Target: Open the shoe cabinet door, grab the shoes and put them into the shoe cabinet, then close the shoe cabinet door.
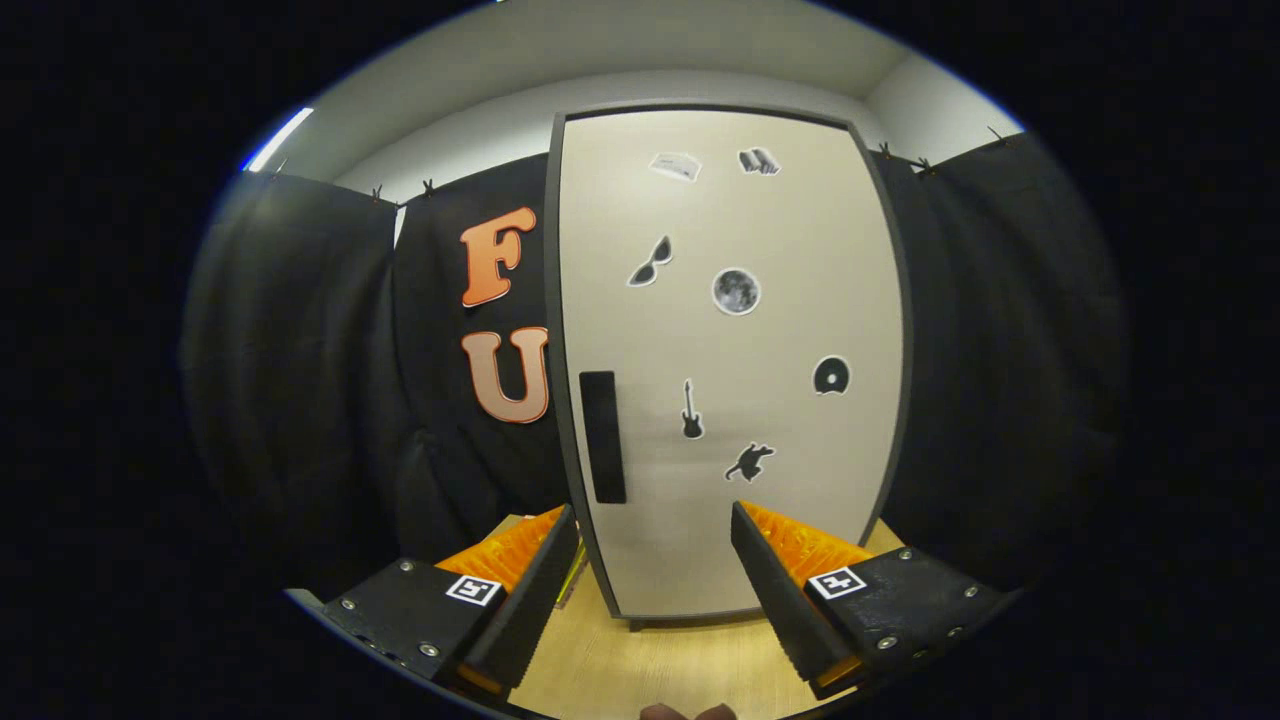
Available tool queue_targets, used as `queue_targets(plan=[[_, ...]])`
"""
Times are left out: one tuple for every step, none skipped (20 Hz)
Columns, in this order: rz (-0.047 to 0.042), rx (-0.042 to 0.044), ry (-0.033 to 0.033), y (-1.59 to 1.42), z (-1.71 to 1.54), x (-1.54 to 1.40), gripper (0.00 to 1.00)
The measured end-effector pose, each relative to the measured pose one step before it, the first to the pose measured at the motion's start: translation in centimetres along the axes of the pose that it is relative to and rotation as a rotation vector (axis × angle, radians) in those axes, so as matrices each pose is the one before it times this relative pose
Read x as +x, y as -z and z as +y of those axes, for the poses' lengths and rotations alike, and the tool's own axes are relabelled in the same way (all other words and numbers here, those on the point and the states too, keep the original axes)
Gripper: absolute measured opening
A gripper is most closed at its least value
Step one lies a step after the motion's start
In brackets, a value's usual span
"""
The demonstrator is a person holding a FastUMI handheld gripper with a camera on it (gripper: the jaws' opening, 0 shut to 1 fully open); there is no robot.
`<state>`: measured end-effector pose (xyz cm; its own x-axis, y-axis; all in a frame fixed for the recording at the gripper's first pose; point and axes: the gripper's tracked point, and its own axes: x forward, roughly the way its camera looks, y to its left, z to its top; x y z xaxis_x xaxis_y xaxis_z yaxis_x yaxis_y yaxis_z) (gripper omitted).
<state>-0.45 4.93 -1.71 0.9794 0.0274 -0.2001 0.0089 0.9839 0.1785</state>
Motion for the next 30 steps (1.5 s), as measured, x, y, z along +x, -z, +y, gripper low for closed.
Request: queue_targets(plan=[[-0.00901, 0.0037, 0.00404, -0.595, -0.424, -1.33, 0.96], [-0.01462, 0.00015, 0.01501, -0.568, -0.729, -1.28, 0.96], [-0.01534, -0.00132, 0.01583, -0.56, -0.825, -1.053, 0.96], [-0.01187, 0.00164, 0.00825, -0.327, -0.531, -1.152, 0.96], [-0.00425, 0.00333, 0.00252, -0.264, -0.476, -1.097, 0.96], [-0.0036, 0.00249, -0.00015, -0.238, -0.483, -1.092, 0.96], [-0.00384, 0.00065, -0.00136, -0.314, -0.597, -0.919, 0.96], [-0.00838, -0.00243, -0.00089, -0.464, -0.504, -0.959, 0.96], [-0.00702, -0.00496, 0.00332, -0.469, -0.55, -0.996, 0.96], [0.01005, -0.00271, 0.00509, -0.074, -0.562, -1.062, 0.96], [-0.00565, -0.00012, -0.00597, -0.343, -0.265, -1.069, 0.96], [-0.00115, 0.00019, 0.00196, -0.293, -0.329, -0.823, 0.96], [0.00117, 0.00261, 0.00446, -0.067, -0.507, -0.82, 0.96], [-0.00416, 0.00337, -0.00005, -0.269, -0.377, -0.953, 0.96], [-0.00679, 0.00296, -0.00467, -0.232, -0.228, -0.713, 0.96], [-0.00191, -0.00038, -0.00009, -0.102, -0.338, -0.741, 0.96], [-0.00545, -0.00121, 0.00193, -0.133, -0.442, -0.584, 0.96], [-0.0084, -0.00176, 0.00065, -0.35, -0.296, -0.665, 0.96], [-0.00743, -0.00284, 0.00103, -0.318, -0.342, -0.574, 0.96], [-0.00495, -0.00333, 0.0039, -0.146, -0.419, -0.517, 0.96], [-0.00266, -0.00393, 0.00295, -0.128, -0.394, -0.411, 0.96], [-0.00547, -0.00378, 0.00489, -0.145, -0.453, -0.482, 0.96], [-0.00255, -0.00304, 0.00345, -0.116, -0.373, -0.257, 0.96], [0.00312, -0.00042, 0.00274, -0.042, -0.321, -0.325, 0.96], [-0.00019, 0.0024, -0.00062, -0.141, -0.311, -0.306, 0.96], [-0.00443, 0.0022, 0.00041, -0.225, -0.237, -0.244, 0.96], [-0.00247, 0.00203, 0.00249, -0.046, -0.273, -0.029, 0.96], [0.00126, 0.00187, -0.00038, 0.041, -0.117, -0.123, 0.96], [0.00078, 0.00289, 0.00029, 0.048, -0.061, 0.023, 0.96], [0.00122, 0.00378, 0.00032, 0.062, -0.094, 0.019, 0.96]])
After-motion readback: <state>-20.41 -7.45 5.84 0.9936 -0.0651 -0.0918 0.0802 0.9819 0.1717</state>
